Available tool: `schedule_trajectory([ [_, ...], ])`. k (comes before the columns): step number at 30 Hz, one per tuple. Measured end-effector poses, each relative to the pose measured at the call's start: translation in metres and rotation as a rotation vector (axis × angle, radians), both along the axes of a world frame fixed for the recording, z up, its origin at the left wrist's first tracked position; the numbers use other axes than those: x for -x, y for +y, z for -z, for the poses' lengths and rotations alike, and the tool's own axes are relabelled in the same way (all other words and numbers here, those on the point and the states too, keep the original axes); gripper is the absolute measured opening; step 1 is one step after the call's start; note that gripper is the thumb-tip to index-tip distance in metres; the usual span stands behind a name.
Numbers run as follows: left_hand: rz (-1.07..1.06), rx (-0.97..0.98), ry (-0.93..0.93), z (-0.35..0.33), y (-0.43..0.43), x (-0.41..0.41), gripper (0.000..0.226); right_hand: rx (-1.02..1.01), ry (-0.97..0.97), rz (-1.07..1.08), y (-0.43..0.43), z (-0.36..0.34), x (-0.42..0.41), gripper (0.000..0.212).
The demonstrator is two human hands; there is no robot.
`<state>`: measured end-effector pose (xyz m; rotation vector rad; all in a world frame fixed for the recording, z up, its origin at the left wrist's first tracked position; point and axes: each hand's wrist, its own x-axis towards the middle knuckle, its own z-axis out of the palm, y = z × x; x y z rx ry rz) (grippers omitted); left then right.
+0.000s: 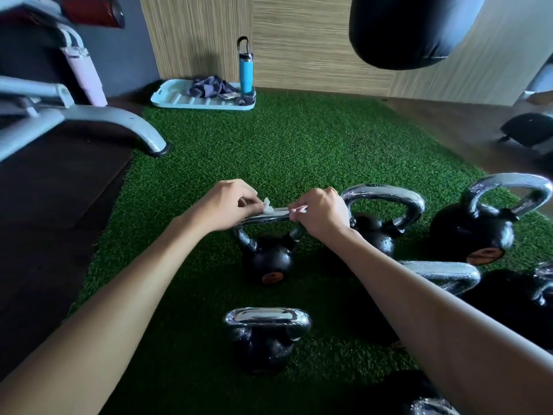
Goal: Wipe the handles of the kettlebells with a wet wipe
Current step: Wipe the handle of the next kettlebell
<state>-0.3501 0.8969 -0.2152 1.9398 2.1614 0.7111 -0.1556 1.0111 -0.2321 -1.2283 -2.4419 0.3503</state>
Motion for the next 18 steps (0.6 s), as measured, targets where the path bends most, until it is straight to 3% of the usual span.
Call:
schedule_trajectory([
  [4, -0.031, 0.113, -0.109, -0.007, 0.000, 0.005, 0.024, -0.004, -0.008, 0.000, 0.001, -0.002, 0.000, 0.015],
  [8, 0.022, 0.124, -0.072, -0.012, -0.003, 0.005, 0.042, -0.003, -0.015, -0.015, 0.000, -0.003, 0.001, 0.013],
  [14, 0.017, 0.083, 0.069, -0.002, 0.000, -0.007, 0.042, -0.023, -0.040, -0.028, 0.000, -0.003, 0.002, 0.012],
  [18, -0.100, 0.097, -0.068, -0.003, -0.014, 0.004, 0.042, -0.016, -0.032, -0.040, 0.001, -0.002, 0.002, 0.010],
])
